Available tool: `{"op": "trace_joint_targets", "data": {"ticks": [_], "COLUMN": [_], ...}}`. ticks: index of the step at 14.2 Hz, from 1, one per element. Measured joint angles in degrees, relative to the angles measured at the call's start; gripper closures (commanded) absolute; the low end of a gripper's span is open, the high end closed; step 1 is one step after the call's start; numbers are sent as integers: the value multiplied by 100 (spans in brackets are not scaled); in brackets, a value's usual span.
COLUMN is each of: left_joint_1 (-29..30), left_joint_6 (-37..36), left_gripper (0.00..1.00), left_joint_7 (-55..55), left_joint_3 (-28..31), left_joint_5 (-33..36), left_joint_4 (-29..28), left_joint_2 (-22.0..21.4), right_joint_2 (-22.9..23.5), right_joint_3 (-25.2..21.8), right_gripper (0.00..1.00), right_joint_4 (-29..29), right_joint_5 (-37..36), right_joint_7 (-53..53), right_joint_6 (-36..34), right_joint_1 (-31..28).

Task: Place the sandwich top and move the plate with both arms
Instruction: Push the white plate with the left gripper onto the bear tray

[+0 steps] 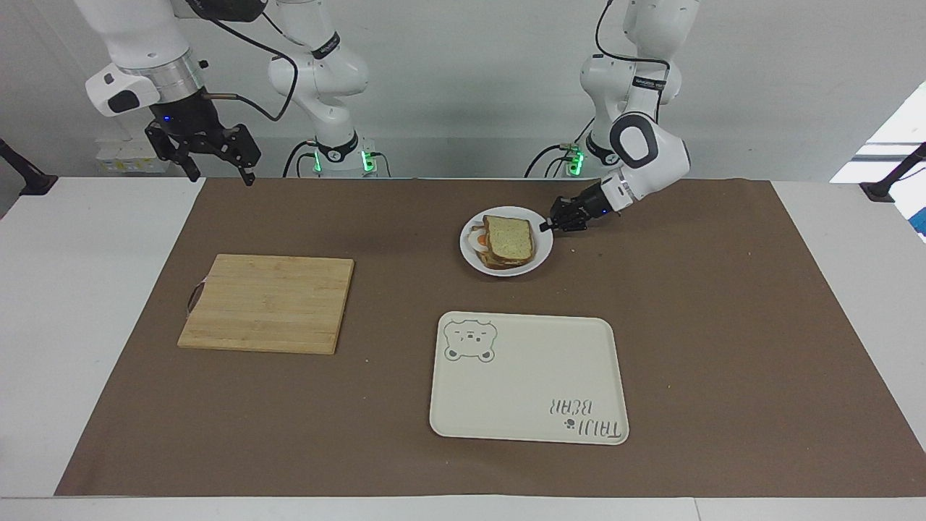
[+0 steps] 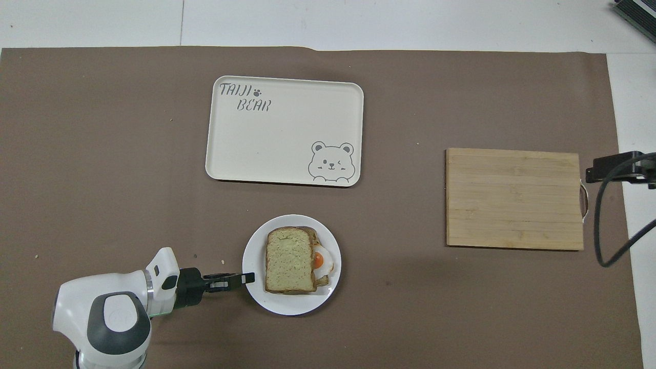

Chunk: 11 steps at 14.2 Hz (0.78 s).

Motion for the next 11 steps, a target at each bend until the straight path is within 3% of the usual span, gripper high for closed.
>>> {"op": "trace_joint_targets", "data": {"ticks": [7, 11], "left_joint_1": [890, 1272], "left_joint_6": [-737, -1041], "left_gripper": [100, 100], "left_joint_7": [-424, -995], "left_joint_3": [25, 57], "left_joint_5": [12, 390], "left_joint_4": [691, 1860], "left_joint_2": [100, 777], "right_joint_2": [0, 0], "right_joint_3": [0, 0], "right_gripper": [0, 0], "right_joint_4": [0, 0], "right_joint_5": [0, 0], "right_joint_7": [0, 0], "right_joint_6": [0, 0], "right_joint_1": [0, 0]}}
